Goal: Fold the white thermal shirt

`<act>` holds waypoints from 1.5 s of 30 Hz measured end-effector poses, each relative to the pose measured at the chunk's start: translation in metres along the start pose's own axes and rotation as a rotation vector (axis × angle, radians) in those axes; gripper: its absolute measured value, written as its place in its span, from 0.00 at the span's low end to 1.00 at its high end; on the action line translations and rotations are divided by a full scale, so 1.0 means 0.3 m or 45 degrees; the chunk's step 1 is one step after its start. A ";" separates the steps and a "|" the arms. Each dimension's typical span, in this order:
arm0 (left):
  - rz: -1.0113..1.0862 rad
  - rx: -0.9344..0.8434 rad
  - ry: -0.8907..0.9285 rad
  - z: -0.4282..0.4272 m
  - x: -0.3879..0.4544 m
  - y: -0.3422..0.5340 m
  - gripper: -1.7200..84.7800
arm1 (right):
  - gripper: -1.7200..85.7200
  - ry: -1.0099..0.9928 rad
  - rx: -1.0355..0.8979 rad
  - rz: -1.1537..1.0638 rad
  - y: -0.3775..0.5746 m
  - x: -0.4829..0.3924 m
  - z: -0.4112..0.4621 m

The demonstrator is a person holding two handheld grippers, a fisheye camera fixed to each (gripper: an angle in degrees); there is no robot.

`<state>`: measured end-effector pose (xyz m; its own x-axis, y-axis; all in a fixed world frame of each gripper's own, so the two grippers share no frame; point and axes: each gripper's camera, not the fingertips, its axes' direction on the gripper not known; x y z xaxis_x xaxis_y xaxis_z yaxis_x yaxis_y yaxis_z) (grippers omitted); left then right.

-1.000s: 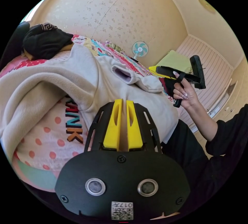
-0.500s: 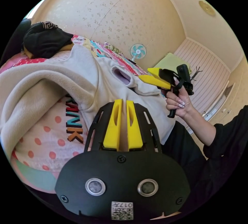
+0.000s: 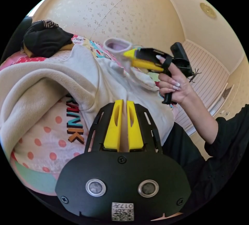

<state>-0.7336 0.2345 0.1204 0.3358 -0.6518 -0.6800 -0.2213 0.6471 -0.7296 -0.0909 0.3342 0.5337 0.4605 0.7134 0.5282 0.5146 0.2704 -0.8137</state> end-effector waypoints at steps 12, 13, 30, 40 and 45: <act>-0.319 0.376 -0.328 -0.549 -0.025 0.005 0.11 | 0.08 0.472 0.306 0.119 0.253 0.282 0.045; -0.377 0.447 -0.402 -0.615 -0.027 0.026 0.12 | 0.07 0.428 0.278 0.149 0.234 0.298 0.049; -0.995 0.901 -0.553 -1.225 -0.315 0.119 0.06 | 0.05 0.964 0.318 -0.026 0.176 0.051 0.305; -0.447 0.900 -0.320 -0.970 0.023 -0.309 0.06 | 0.04 0.707 0.620 0.125 0.263 0.028 0.062; 0.188 0.512 -0.078 -0.244 0.538 -0.551 0.08 | 0.03 0.614 0.781 0.415 0.503 0.098 -0.099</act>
<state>-0.7098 -0.0067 0.1261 0.3835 -0.5239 -0.7605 0.0996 0.8422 -0.5299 0.0218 0.3768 0.4336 0.8477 0.5002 0.1764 -0.1172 0.5011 -0.8574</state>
